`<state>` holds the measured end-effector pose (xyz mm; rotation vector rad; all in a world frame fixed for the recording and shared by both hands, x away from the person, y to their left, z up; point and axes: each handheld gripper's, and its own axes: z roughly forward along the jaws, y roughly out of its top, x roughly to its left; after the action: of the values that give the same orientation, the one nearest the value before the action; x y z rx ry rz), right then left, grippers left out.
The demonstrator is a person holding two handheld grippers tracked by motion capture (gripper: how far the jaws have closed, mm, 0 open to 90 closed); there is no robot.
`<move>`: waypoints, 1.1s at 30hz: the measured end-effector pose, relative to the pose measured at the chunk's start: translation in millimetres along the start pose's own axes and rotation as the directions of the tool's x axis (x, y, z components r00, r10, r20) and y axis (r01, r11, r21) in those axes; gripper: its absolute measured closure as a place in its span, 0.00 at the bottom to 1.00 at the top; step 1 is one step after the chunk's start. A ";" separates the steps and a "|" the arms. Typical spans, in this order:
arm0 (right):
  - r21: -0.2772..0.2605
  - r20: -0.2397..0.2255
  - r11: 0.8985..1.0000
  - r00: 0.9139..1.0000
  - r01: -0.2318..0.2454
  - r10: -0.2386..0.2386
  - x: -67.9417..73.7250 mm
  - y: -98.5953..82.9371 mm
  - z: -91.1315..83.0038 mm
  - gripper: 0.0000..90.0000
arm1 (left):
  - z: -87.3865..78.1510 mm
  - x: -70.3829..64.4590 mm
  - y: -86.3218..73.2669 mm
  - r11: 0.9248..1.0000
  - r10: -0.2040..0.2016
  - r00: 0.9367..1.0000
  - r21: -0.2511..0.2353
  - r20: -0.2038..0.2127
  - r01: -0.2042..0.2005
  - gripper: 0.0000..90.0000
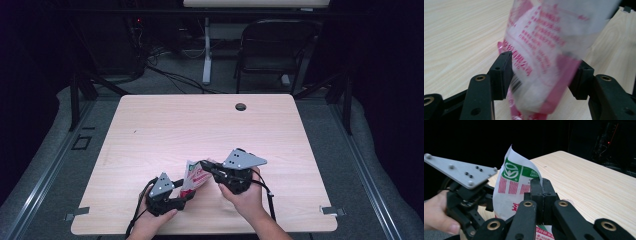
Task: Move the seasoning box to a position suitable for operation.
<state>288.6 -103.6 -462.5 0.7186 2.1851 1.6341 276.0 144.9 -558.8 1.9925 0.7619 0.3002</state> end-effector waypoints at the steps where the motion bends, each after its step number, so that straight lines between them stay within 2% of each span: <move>1: -0.003 0.000 1.000 1.000 -0.001 0.001 0.1 0.0 -0.3 1.00 | 3.1 1.9 -1.3 1.000 -0.001 1.000 0.007 -0.005 0.001 0.49; 12: -0.016 -0.002 1.000 1.000 -0.006 0.006 1.5 1.1 -3.4 1.00 | 19.0 1.5 -7.0 0.998 0.003 1.000 0.055 -0.028 -0.002 0.43; 16: -0.020 -0.005 1.000 1.000 -0.003 0.002 2.3 1.2 -4.8 1.00 | 21.0 3.0 -7.9 0.998 -0.016 1.000 0.059 0.001 0.016 0.43; 18: -0.021 -0.004 1.000 1.000 -0.003 0.003 2.6 1.1 -5.1 1.00 | 21.4 3.3 -8.0 0.998 -0.008 1.000 0.064 -0.001 0.008 0.43; 23: -0.038 -0.020 0.999 1.000 -0.004 0.003 4.8 1.5 -6.2 1.00 | 24.2 3.6 -9.0 0.997 -0.025 1.000 0.070 0.004 0.025 0.43; 27: -0.042 -0.029 0.999 1.000 0.006 -0.007 6.7 1.1 -7.9 1.00 | 24.6 5.7 -9.6 0.996 -0.056 0.998 0.069 0.036 0.054 0.43; 33: -0.041 -0.037 0.999 0.999 0.009 -0.010 6.9 -3.0 -12.0 1.00 | 24.7 6.8 -10.2 0.995 -0.065 0.997 0.082 0.040 0.061 0.44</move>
<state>275.9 -109.9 -461.4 0.6710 2.1705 1.6952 289.5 135.6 -581.0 2.0393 0.8196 0.1923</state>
